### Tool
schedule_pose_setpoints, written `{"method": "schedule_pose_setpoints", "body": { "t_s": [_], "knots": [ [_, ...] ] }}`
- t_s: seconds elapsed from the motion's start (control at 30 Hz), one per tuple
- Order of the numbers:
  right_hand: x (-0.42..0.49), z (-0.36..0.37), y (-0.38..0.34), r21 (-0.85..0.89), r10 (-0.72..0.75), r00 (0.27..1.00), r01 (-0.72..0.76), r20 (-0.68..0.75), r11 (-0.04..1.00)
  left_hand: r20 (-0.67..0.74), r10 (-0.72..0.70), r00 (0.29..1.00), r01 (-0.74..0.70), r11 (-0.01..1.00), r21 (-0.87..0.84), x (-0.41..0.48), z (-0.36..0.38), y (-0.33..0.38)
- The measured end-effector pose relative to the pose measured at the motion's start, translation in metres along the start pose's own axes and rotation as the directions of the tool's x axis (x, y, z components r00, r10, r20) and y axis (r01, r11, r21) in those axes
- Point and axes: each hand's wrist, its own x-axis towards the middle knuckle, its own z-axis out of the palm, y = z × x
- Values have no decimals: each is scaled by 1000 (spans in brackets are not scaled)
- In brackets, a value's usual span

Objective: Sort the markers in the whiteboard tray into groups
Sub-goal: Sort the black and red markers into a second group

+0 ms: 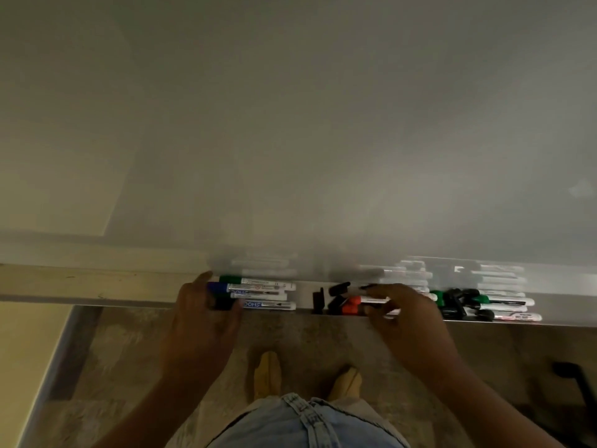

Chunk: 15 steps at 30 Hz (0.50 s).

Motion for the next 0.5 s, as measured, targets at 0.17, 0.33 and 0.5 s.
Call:
{"method": "schedule_pose_setpoints", "body": {
  "t_s": [0.17, 0.33, 0.5],
  "knots": [
    [2, -33, 58, -213, -76, 995, 59, -71, 975, 248, 212, 945, -196, 977, -88, -30, 32, 41],
    [7, -34, 99, -445, -252, 967, 210, -36, 870, 316, 201, 927, -167, 977, -133, -41, 69, 85],
    [18, -31, 124, -466, -345, 938, 294, -26, 834, 208, -15, 978, 37, 994, -100, -41, 91, 105]
  ]
}}
